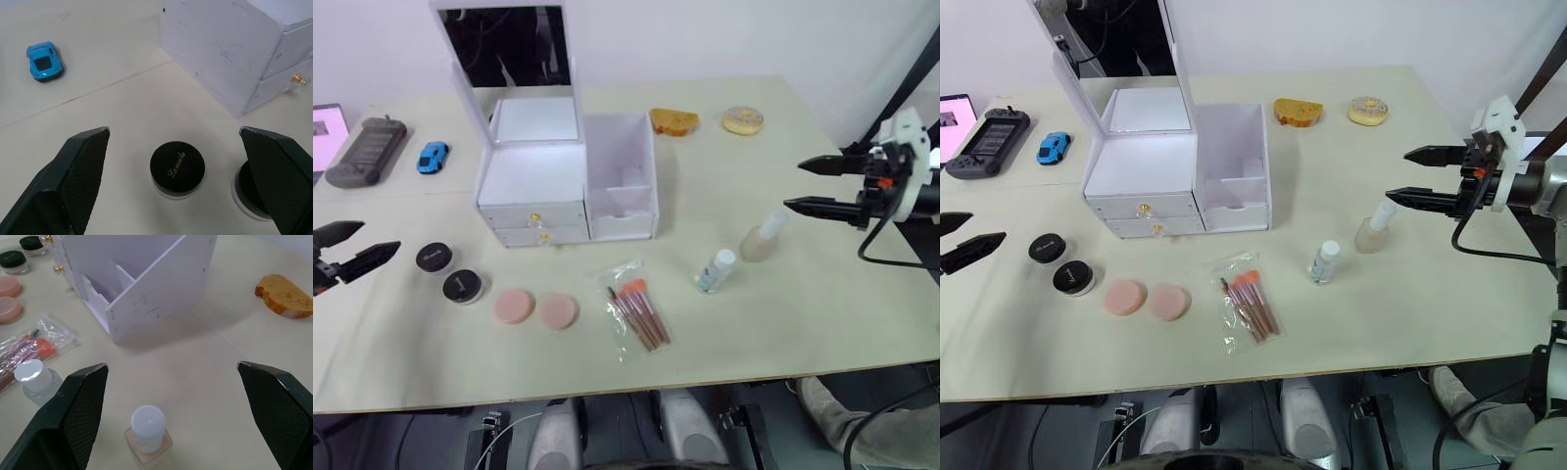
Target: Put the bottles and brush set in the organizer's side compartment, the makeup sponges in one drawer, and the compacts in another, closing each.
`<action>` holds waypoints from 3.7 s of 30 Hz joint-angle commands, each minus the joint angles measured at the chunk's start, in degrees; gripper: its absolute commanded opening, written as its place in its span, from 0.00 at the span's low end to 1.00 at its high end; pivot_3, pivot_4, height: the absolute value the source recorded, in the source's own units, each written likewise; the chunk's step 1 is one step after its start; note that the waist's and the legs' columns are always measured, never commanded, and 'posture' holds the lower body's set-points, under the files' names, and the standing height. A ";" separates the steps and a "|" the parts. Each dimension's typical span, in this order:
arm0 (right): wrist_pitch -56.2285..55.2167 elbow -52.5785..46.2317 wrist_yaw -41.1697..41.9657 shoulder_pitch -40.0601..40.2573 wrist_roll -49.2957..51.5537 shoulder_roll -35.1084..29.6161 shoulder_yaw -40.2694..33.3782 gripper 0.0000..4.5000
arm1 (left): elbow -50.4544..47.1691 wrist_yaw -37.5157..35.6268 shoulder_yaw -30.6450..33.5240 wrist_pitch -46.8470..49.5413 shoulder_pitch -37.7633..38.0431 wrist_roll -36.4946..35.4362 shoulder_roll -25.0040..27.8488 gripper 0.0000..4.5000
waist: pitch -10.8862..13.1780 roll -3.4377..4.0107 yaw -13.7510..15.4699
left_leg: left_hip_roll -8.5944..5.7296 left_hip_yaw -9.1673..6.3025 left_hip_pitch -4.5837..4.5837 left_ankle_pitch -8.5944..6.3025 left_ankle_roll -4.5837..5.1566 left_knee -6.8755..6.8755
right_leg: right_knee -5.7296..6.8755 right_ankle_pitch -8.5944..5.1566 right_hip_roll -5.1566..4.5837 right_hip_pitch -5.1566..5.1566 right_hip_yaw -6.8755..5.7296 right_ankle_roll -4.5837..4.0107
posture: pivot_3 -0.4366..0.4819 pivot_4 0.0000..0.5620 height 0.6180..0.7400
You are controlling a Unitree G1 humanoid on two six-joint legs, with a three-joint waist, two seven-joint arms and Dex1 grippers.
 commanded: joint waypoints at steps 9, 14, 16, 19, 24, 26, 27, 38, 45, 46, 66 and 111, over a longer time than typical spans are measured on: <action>1.65 -0.98 0.84 -2.03 1.35 -1.67 -2.11 0.99 | -2.25 -4.02 0.75 -0.28 -2.63 -3.54 1.03 1.00 | 0.00 0.00 0.10 | 0.00 0.00 0.00 0.00 0.00 0.01 | 0.00 0.00 0.00 0.00 0.00 0.00 | 0.48 0.27 0.98; 6.64 -6.53 2.20 2.71 5.19 -4.89 -6.87 0.99 | -14.05 -6.17 -3.18 5.07 -7.53 -8.52 1.17 1.00 | 0.01 -0.01 0.91 | -0.01 0.00 -0.04 0.00 0.00 0.01 | -0.01 -0.01 -0.01 0.01 0.00 0.01 | 0.48 0.27 0.98; 8.69 -11.30 2.40 8.29 7.19 -6.30 -10.45 0.99 | -19.71 -5.53 -6.07 8.72 -10.11 -10.77 0.77 1.00 | -0.01 -0.04 1.74 | 0.00 -0.01 -0.05 0.00 0.00 0.00 | -0.02 -0.03 0.00 0.02 -0.01 0.05 | 0.48 0.27 0.98; 12.40 -17.76 0.45 16.89 9.68 -6.67 -17.57 0.99 | -24.95 -4.58 -11.52 13.91 -14.87 -13.29 -0.46 1.00 | -0.02 -0.05 1.87 | -0.02 -0.01 -0.03 -0.01 0.01 0.01 | -0.03 -0.06 0.01 0.09 0.01 0.12 | 0.48 0.27 0.98; 16.77 -32.18 -2.65 36.90 10.46 -2.68 -31.39 0.99 | -31.62 -2.71 -23.41 25.17 -24.91 -18.29 -5.79 1.00 | -0.05 -0.13 2.05 | -0.02 -0.11 -0.03 -0.01 0.02 0.27 | 0.05 0.01 0.08 0.20 0.00 0.26 | 0.48 0.27 0.98; 18.06 -37.54 -4.42 43.38 10.87 -0.26 -36.28 0.99 | -33.96 -2.18 -26.88 26.36 -27.86 -18.30 -8.23 1.00 | -0.09 -0.22 2.17 | -0.02 -0.24 -0.03 -0.02 0.03 0.45 | 0.03 -0.01 0.15 0.34 -0.02 0.39 | 0.48 0.27 0.98; 19.05 -40.20 -5.59 46.01 11.30 1.08 -38.57 0.99 | -34.85 -1.90 -28.23 26.88 -29.33 -18.53 -9.63 1.00 | -0.08 -0.24 1.90 | -0.06 -0.24 -0.05 -0.02 0.03 0.49 | 0.00 -0.01 0.12 0.37 0.00 0.58 | 0.48 0.27 0.98; 25.14 -59.14 -18.86 62.82 17.11 14.83 -50.69 0.99 | -36.38 1.44 -33.79 29.12 -39.87 -19.66 -20.47 1.00 | -0.07 -0.56 1.35 | -0.14 -0.52 0.08 -0.03 0.02 0.83 | -0.29 0.33 0.20 0.64 0.11 0.58 | 0.48 0.27 0.98; 21.76 -59.75 -37.28 50.84 12.77 20.83 -33.42 0.99 | -36.73 2.33 -32.83 23.23 -38.92 -15.52 -20.37 1.00 | -0.09 -0.61 1.57 | -0.19 -0.60 0.04 -0.02 0.02 0.69 | -0.65 0.50 0.19 0.64 0.10 0.29 | 0.48 0.27 0.98; 20.78 -58.80 -38.81 49.59 11.82 21.57 -31.33 0.99 | -37.13 2.82 -32.71 22.71 -38.39 -14.84 -20.01 1.00 | -0.09 -0.60 1.62 | -0.19 -0.59 0.00 -0.02 0.02 0.64 | -0.78 0.57 0.19 0.65 0.11 0.18 | 0.48 0.27 0.98; 8.55 -42.25 -42.38 39.13 5.80 21.24 -18.26 0.99 | -44.51 11.32 -28.81 26.42 -31.80 -16.93 -15.83 1.00 | -0.10 -0.60 3.05 | -0.24 -0.78 -0.71 -0.16 0.30 0.70 | -0.95 0.60 0.26 0.30 0.03 0.49 | 0.48 0.27 0.98; 24.85 -34.04 -33.37 -7.34 22.02 17.81 1.47 0.14 | -45.82 11.52 -13.53 18.22 -5.66 -16.51 -12.74 1.00 | -0.04 -0.52 1.57 | -0.18 -0.73 -0.80 -0.15 0.31 0.63 | -0.98 0.67 0.23 0.16 0.03 0.54 | 0.48 0.27 0.98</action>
